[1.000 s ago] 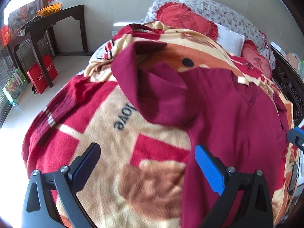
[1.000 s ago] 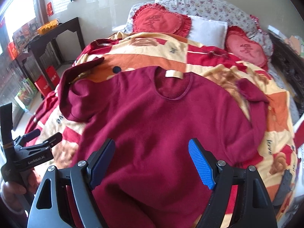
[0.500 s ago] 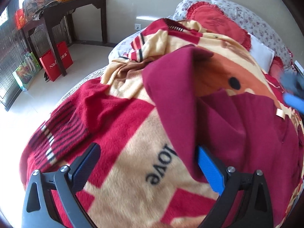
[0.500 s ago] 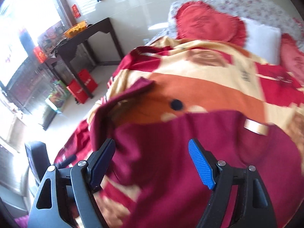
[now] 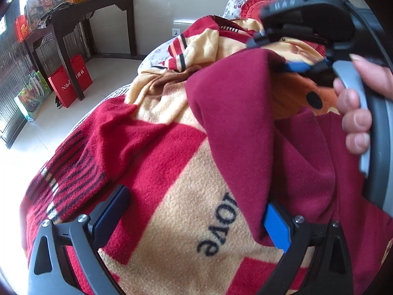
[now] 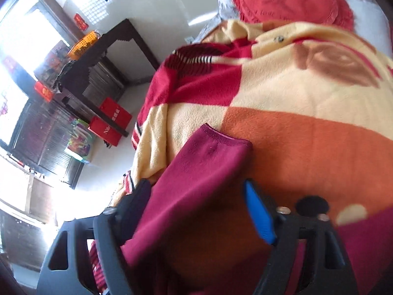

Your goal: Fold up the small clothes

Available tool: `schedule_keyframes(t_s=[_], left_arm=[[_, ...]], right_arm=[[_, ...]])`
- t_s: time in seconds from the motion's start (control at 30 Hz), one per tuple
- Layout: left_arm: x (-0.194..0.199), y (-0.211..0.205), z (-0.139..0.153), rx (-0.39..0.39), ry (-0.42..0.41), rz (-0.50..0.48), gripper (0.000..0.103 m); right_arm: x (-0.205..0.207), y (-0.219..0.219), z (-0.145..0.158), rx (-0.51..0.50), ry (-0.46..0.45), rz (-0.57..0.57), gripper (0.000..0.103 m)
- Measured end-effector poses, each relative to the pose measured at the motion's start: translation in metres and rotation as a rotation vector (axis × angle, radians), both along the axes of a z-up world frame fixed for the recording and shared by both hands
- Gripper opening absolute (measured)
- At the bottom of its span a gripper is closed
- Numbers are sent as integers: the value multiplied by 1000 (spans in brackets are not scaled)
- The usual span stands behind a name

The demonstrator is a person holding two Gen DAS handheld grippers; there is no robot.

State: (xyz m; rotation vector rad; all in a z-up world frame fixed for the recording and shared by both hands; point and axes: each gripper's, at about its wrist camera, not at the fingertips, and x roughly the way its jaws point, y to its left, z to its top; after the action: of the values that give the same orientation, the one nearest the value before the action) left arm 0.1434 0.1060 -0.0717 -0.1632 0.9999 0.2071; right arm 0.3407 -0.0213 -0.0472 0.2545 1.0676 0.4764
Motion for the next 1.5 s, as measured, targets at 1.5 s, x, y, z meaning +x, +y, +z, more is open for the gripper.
schedule_keyframes(t_s=[1.5], left_arm=[[-22, -88, -7, 44, 32, -179, 102]], right_arm=[[-129, -112, 24, -238, -159, 200, 19]])
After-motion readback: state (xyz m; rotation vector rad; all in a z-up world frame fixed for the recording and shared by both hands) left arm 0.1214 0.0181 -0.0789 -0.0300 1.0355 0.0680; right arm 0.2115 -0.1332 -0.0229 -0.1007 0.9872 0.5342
